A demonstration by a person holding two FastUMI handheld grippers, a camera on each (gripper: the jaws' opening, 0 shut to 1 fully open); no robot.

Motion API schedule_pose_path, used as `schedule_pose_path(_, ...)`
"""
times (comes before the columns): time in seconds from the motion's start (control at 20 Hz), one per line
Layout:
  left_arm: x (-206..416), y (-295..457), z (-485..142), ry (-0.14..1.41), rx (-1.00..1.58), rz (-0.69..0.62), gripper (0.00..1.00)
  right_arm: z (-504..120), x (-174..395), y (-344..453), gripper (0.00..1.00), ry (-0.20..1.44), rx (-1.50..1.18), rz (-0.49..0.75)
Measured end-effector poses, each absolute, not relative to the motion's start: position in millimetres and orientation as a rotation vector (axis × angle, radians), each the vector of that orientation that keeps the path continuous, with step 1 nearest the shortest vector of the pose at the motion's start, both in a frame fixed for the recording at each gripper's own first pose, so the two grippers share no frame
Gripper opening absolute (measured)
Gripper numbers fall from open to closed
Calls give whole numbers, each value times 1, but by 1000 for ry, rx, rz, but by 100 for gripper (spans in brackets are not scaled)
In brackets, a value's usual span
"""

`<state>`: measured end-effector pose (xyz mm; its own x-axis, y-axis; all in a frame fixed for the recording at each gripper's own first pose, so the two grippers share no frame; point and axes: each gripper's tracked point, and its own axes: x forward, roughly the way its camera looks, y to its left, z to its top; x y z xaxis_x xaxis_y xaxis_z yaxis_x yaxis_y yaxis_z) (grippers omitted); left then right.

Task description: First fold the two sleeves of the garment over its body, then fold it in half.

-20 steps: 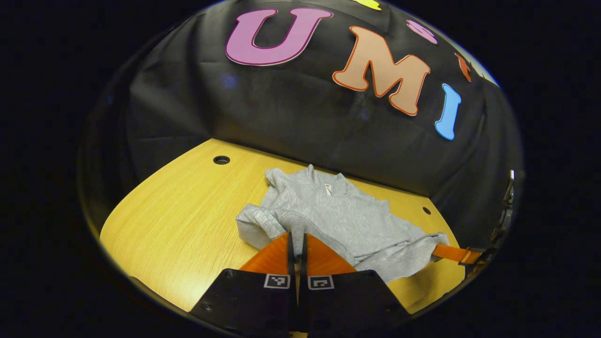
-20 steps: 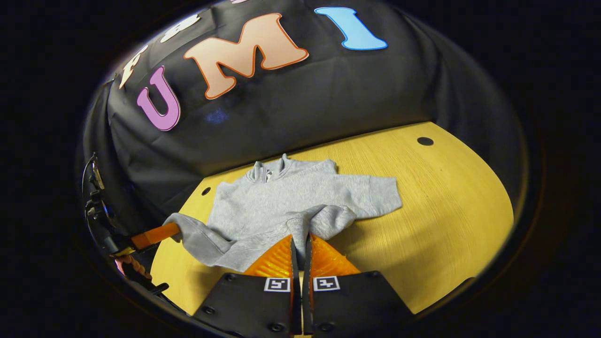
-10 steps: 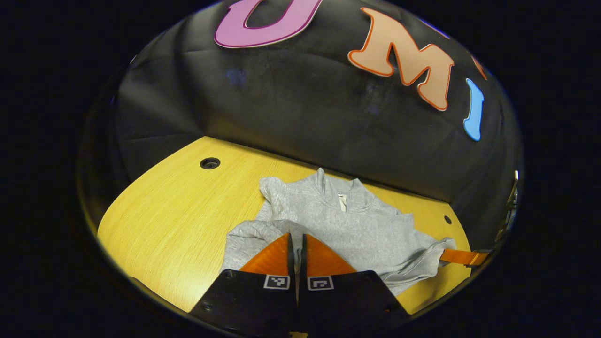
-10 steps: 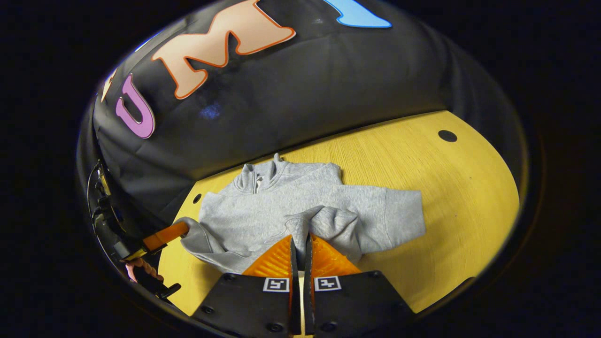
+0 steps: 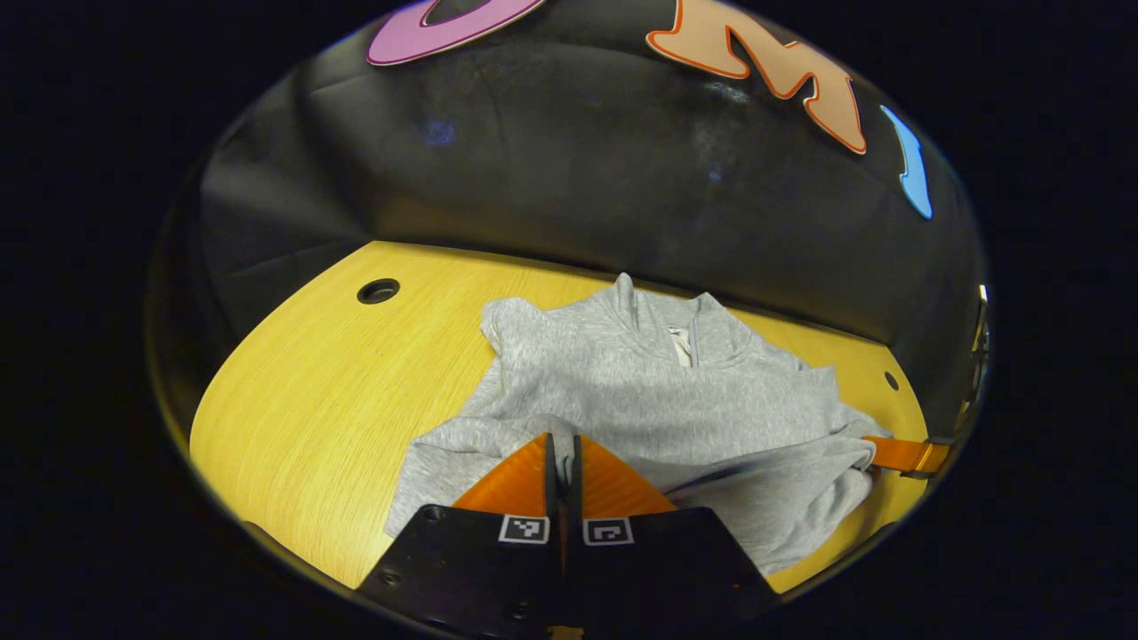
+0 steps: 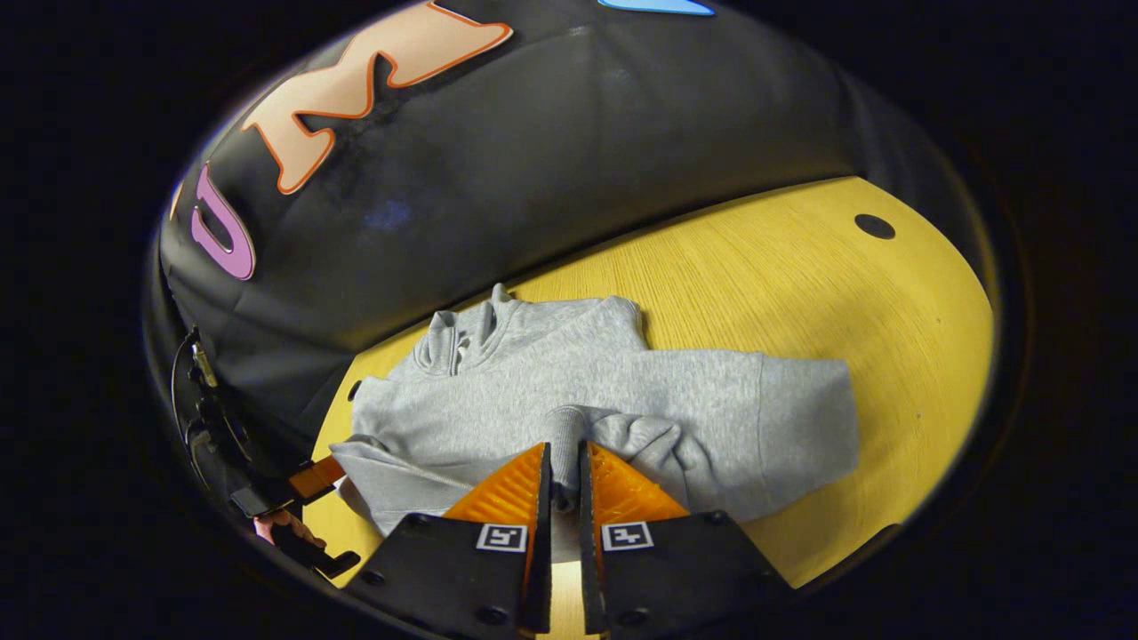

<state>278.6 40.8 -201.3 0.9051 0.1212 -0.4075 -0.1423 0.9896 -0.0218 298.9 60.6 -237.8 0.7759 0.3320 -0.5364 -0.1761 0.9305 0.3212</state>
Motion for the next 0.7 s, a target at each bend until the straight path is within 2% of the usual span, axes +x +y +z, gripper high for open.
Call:
schedule_pose_path(0.05,278,41,-201,412,-53,137,0,-238,299,61,17,617,251,280)
schedule_pose_path(0.1,278,41,-201,410,-53,138,0,-238,299,62,23,611,251,283)
schedule_pose_path(0.15,278,44,-201,408,-53,145,0,-235,299,65,24,607,257,289)
schedule_pose_path(0.25,279,42,-199,395,-79,142,7,-228,296,74,41,595,283,324)
schedule_pose_path(0.35,279,34,-190,369,-132,105,17,-220,296,75,75,569,277,327)
schedule_pose_path(0.4,280,27,-184,346,-168,91,37,-213,299,73,92,542,264,319)
schedule_pose_path(0.5,277,24,-164,281,-198,80,78,-192,303,72,98,473,258,319)
schedule_pose_path(0.55,273,26,-147,242,-187,87,79,-179,302,69,94,432,254,315)
schedule_pose_path(0.6,270,30,-132,204,-158,101,84,-165,302,64,98,390,244,311)
schedule_pose_path(0.7,258,33,-107,157,-95,96,94,-139,296,60,98,322,232,306)
